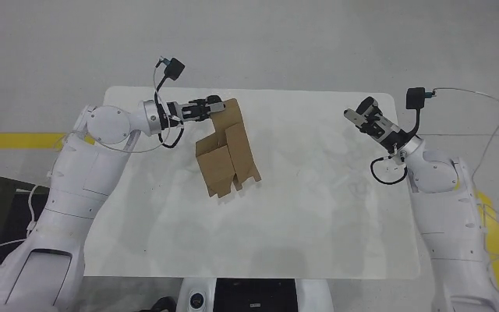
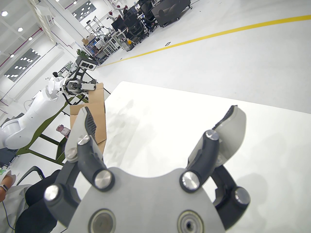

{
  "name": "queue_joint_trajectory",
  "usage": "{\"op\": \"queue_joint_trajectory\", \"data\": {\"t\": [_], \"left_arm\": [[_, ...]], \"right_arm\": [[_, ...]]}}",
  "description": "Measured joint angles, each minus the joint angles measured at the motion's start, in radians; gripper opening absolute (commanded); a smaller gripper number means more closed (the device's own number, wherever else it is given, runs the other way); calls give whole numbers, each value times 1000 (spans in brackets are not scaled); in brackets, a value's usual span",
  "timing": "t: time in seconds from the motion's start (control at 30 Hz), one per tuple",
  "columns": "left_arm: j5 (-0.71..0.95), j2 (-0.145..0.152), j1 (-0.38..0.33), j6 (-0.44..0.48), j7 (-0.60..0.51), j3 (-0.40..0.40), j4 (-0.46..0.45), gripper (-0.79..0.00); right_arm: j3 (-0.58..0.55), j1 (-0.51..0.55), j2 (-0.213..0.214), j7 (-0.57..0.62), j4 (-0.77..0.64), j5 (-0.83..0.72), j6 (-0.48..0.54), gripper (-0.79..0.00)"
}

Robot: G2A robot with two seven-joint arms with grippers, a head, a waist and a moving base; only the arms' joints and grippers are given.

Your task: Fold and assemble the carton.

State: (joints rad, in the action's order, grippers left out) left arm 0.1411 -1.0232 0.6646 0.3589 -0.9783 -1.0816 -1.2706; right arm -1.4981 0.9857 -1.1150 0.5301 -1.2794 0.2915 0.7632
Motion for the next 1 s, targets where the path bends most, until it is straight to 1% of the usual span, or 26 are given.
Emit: {"op": "queue_joint_trajectory", "data": {"t": [0.13,0.23,0.47,0.6,0.73,1.0], "left_arm": [[3,-1,3,-1,-16,7,-21,-785],[6,-3,1,0,-30,16,-30,-785],[-19,-9,2,26,-42,43,-54,-785],[-11,-12,-1,28,-57,52,-59,-785],[-1,-16,-14,24,-67,60,-57,-785],[57,-28,-39,18,-100,88,-47,-785]], "right_arm": [[20,9,0,14,-20,-20,7,0],[49,-7,2,85,-9,-74,28,0],[160,-80,1,313,65,-259,71,0],[234,-121,-7,398,102,-349,109,0],[320,-162,-18,411,117,-414,117,0],[501,-243,-35,380,155,-495,147,0]]}}
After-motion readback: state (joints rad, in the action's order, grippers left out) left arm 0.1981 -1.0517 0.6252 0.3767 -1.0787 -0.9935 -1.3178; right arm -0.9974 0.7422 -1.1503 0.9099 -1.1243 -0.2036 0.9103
